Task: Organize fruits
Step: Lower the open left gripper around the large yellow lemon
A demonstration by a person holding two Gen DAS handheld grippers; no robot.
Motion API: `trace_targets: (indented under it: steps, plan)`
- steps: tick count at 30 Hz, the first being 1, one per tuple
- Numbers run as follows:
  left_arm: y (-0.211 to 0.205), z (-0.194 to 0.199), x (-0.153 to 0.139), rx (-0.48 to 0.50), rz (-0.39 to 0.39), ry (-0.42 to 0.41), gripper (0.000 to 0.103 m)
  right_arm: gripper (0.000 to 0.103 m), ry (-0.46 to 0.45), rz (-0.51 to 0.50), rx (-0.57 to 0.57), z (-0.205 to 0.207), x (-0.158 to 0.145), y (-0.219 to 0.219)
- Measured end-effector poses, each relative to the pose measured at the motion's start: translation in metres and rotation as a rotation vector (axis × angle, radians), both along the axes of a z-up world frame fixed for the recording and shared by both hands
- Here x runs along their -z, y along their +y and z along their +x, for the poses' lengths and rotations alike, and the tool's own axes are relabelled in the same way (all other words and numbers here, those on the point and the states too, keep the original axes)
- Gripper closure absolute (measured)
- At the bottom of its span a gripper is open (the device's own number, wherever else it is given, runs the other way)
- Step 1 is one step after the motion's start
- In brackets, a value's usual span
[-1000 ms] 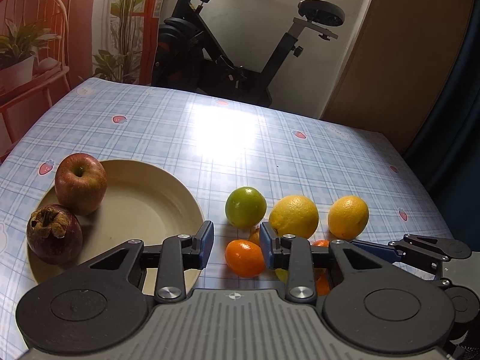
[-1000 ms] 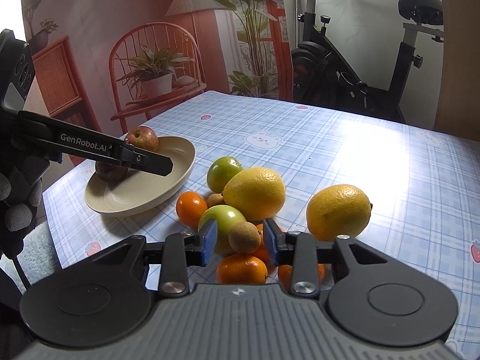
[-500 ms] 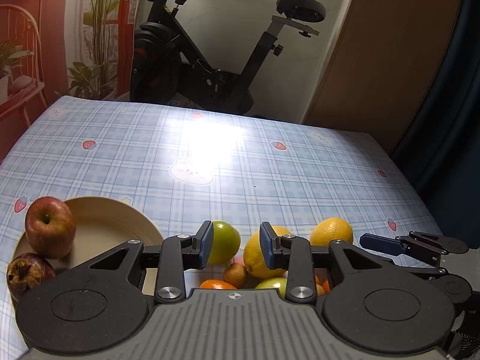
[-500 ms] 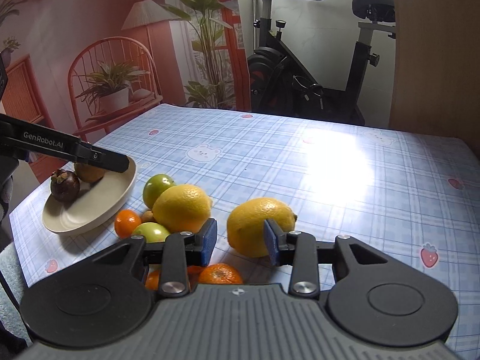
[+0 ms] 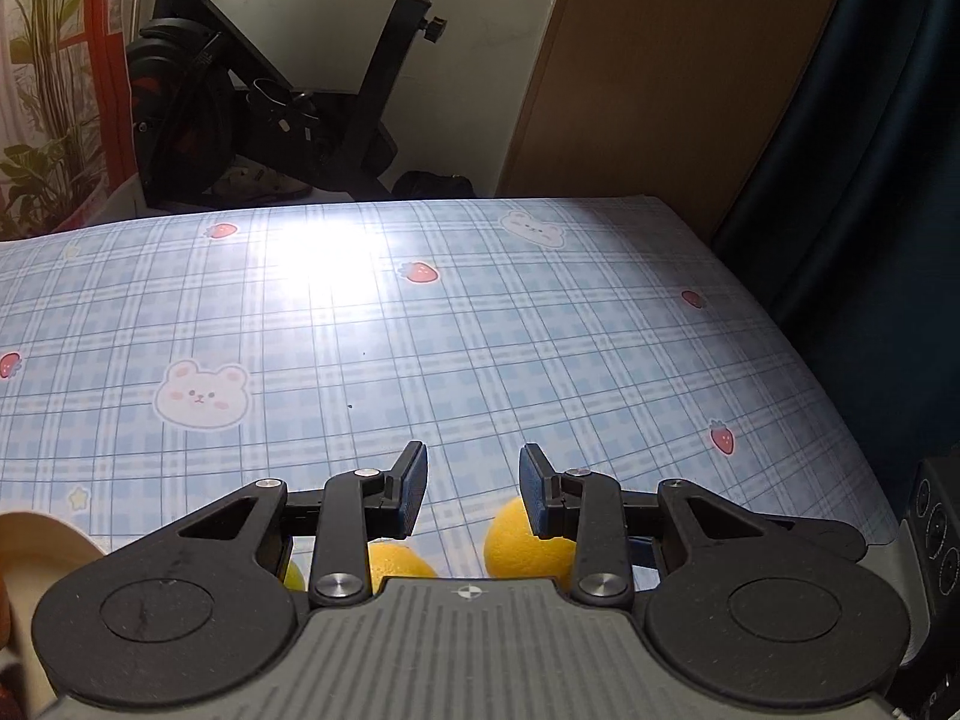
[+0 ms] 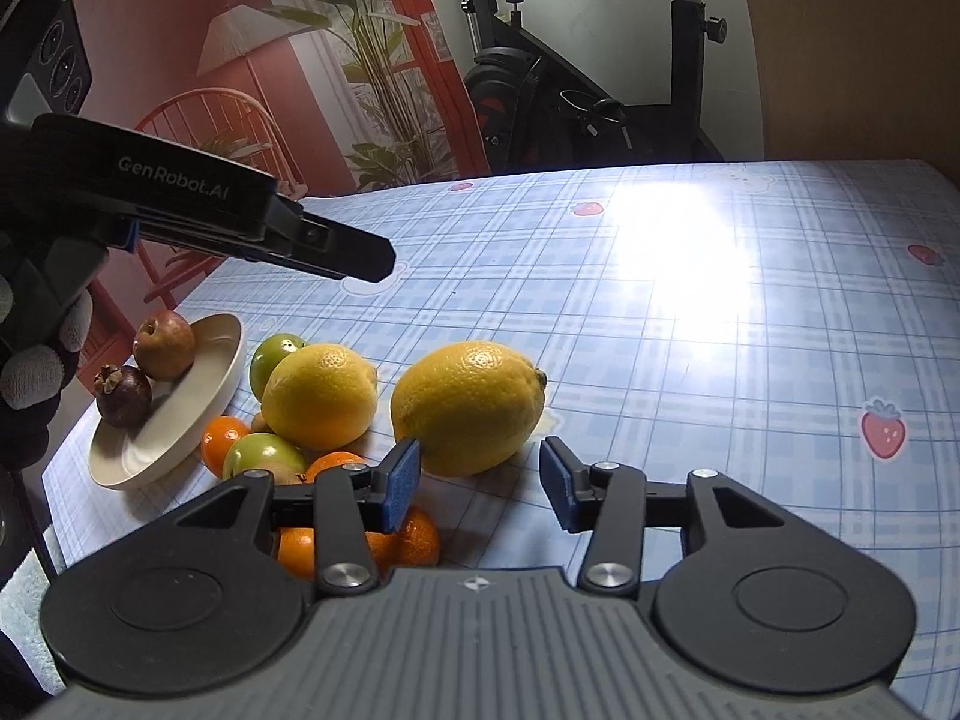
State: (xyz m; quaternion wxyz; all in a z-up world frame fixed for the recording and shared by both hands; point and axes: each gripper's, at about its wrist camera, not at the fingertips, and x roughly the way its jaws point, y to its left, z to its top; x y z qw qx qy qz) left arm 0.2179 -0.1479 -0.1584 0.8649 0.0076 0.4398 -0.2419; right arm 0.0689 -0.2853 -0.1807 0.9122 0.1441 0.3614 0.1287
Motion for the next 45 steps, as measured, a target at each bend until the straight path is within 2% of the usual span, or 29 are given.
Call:
trace_targets:
  steps: [7, 17, 19, 23, 31, 37, 45]
  plan:
    - [-0.006, 0.009, 0.016, -0.007, -0.003, 0.051, 0.067, 0.047, 0.012, 0.01, -0.032, 0.014, 0.002, 0.006]
    - [-0.003, 0.013, 0.024, -0.032, -0.057, 0.112, 0.067, 0.046, 0.022, -0.097, -0.06, 0.005, -0.009, -0.005]
    - [-0.002, 0.012, 0.028, -0.04, -0.076, 0.136, 0.067, 0.046, 0.025, -0.119, -0.058, 0.004, -0.01, -0.008]
    - [-0.001, 0.009, 0.042, -0.076, -0.16, 0.221, 0.067, 0.046, 0.037, -0.129, -0.049, 0.002, -0.006, -0.012]
    - [-0.016, 0.012, 0.048, -0.049, -0.145, 0.202, 0.067, 0.046, 0.042, -0.163, -0.072, 0.007, 0.005, -0.005]
    - [-0.023, 0.022, 0.049, -0.035, -0.129, 0.201, 0.067, 0.038, 0.027, -0.176, -0.079, 0.012, 0.01, 0.007]
    - [-0.025, 0.032, 0.048, -0.023, -0.125, 0.207, 0.067, 0.039, 0.019, -0.191, -0.134, 0.021, 0.011, 0.025]
